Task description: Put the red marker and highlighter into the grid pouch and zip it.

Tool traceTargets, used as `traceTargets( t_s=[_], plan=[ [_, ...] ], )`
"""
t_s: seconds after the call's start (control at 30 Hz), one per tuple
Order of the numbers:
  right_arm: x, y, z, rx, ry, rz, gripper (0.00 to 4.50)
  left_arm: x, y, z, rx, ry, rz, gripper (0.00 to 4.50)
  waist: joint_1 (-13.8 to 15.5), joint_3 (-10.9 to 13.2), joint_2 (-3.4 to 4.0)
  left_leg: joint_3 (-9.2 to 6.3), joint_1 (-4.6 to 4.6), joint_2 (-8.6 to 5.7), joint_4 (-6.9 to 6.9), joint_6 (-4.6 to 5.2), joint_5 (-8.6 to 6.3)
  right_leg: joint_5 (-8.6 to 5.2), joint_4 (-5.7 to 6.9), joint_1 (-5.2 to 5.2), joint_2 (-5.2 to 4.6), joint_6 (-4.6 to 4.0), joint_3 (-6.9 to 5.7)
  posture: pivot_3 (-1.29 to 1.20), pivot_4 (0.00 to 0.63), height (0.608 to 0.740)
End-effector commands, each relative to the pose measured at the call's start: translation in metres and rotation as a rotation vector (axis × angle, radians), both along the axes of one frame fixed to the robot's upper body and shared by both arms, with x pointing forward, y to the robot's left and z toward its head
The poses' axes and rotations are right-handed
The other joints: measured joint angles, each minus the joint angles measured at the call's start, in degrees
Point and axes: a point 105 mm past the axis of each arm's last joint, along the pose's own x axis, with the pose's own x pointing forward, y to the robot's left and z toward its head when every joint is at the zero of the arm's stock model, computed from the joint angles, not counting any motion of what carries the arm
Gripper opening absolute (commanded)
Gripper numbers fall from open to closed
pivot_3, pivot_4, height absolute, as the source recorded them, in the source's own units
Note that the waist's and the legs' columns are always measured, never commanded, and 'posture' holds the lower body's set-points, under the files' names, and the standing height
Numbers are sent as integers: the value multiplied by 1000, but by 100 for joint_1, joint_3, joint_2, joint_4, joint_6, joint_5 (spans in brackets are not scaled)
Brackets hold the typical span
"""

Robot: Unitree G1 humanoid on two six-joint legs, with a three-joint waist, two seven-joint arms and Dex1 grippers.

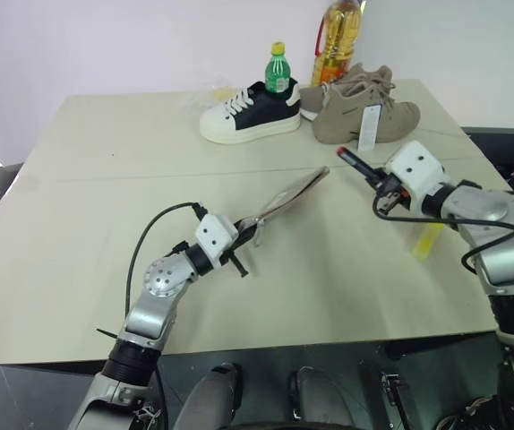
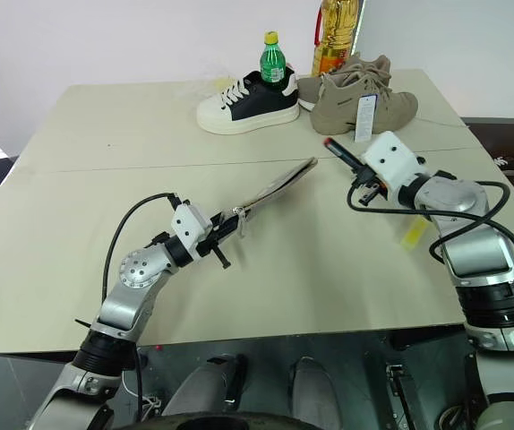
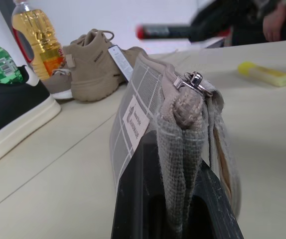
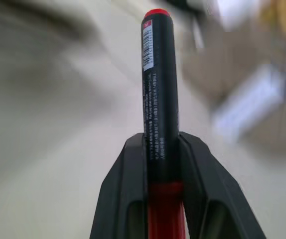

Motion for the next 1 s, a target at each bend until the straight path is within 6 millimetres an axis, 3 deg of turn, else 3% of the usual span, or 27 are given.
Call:
traceTargets(
  t_s=[0.03,0.33,1.0],
  plan=[
    [-5,9,7,-66,-31,78,325,-2,-1,14,-24,-49,-13,0,9,1,2,1,-1,-2,1,0,0,0,0,-1,-2,0,2,0,150,738],
    [-6,5,-2,-110,-7,88,325,-1,-1,18,-35,-55,-10,0,15,1,1,-2,-7,-4,5,0,0,1,-1,-6,-5,-1,3,0,150,738],
    [-16,-8,4,-98,7,96,325,1,1,15,-44,-44,6,0,15,1,2,-1,-7,-4,6,1,0,1,-1,-5,-5,-1,4,0,150,738]
  ],
)
